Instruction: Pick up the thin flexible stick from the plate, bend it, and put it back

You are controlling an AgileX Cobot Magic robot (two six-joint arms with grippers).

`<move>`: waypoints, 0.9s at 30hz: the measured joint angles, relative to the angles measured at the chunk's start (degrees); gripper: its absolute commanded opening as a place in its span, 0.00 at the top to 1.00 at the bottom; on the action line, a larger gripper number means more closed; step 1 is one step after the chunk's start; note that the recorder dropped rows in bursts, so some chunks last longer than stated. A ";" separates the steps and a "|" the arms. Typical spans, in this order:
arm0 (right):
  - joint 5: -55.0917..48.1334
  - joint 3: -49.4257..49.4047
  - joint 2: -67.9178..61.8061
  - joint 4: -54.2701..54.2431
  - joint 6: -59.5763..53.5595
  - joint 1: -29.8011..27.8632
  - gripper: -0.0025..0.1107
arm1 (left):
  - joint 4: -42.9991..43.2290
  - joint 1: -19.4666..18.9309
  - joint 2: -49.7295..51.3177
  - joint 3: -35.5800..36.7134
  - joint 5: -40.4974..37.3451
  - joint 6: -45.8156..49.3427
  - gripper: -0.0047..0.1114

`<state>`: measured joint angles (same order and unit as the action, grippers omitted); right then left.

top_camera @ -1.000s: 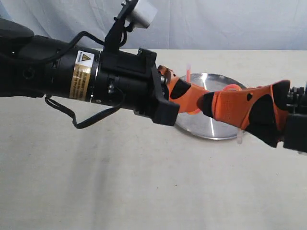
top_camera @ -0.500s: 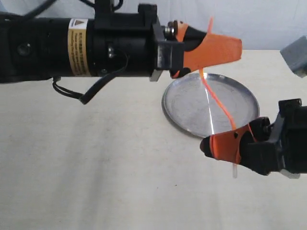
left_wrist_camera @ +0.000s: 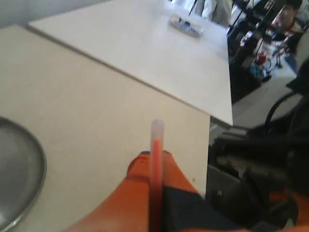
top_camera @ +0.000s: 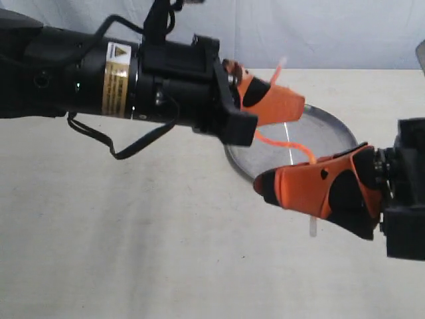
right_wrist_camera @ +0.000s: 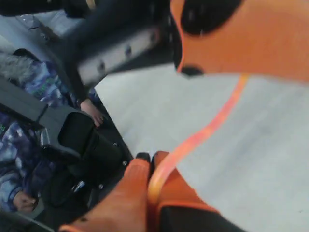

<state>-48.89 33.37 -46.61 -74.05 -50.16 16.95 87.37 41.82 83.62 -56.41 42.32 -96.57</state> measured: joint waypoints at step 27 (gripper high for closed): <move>0.10 0.38 -1.46 2.56 4.62 2.96 0.99 | 0.43 0.45 -2.54 -0.22 -4.27 2.69 0.96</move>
<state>-48.79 33.76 -48.07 -71.49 -45.55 19.91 87.80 42.28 81.08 -56.63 38.04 -93.89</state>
